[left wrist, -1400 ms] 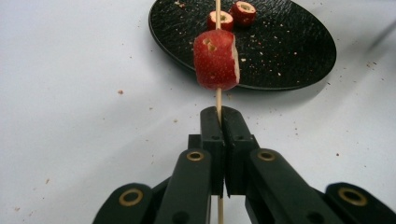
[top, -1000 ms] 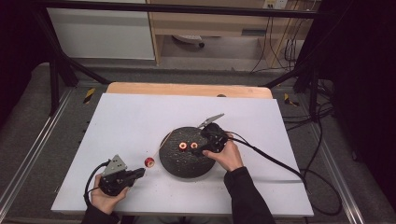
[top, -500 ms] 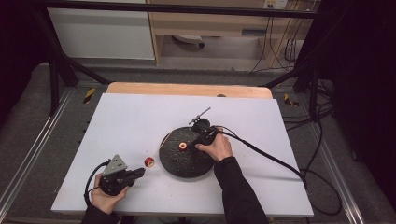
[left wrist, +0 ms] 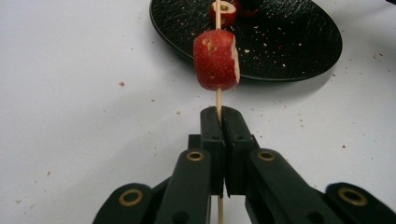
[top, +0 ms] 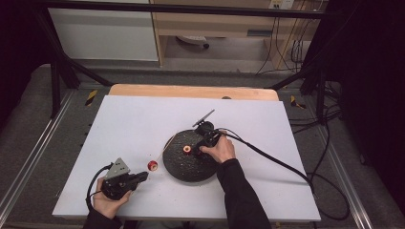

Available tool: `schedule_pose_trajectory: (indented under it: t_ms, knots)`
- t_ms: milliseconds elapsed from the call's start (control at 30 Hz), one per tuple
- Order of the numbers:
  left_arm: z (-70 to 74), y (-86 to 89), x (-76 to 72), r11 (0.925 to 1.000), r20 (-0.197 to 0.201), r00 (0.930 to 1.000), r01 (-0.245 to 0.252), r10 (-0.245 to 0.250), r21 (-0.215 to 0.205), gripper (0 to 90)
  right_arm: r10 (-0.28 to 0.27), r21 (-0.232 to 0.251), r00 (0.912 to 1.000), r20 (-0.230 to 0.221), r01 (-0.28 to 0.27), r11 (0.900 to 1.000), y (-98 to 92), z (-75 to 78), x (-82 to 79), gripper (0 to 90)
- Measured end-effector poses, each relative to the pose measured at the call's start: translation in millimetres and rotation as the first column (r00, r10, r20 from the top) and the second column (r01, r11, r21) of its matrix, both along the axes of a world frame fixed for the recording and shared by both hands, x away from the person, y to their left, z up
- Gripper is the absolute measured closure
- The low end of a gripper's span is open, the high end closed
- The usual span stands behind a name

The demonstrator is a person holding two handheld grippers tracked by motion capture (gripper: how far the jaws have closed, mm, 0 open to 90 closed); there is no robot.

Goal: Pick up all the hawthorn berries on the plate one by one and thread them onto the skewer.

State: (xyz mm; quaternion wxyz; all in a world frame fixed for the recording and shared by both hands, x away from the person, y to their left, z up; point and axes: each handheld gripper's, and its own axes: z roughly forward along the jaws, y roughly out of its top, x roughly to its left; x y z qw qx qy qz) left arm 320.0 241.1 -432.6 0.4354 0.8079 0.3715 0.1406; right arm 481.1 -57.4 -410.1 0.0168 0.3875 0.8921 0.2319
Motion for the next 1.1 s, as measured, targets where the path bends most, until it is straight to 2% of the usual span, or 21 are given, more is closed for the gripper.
schedule_pose_trajectory:
  t_ms: [467, 733, 900, 1100]
  knots:
    - [0.0, 0.0, -0.1, 1.0, 0.001, 1.0, 0.002, -0.002, 0.002, 88.3, -0.031, -0.005, 0.9991, -0.028, 0.03, 1.0, 0.2, -1.4, 1.3, 62.1]
    - [0.2, -0.5, -0.7, 1.0, 0.005, 1.0, 0.001, -0.001, -0.001, 88.3, -0.066, 0.022, 0.9974, -0.03, 0.067, 0.998, -2.3, 5.6, -1.9, 62.5]
    - [0.4, -0.9, -1.1, 1.0, 0.008, 1.0, 0.001, -0.001, 0.001, 88.3, -0.094, 0.073, 0.9954, -0.02, 0.095, 0.993, -6.7, 16.0, -7.5, 62.6]
    - [0.5, -1.4, -1.5, 1.0, 0.011, 0.9999, 0.0, 0.0, -0.001, 88.3, -0.116, 0.183, 0.9933, 0.0, 0.113, 0.977, -14.9, 26.4, -18.2, 62.6]
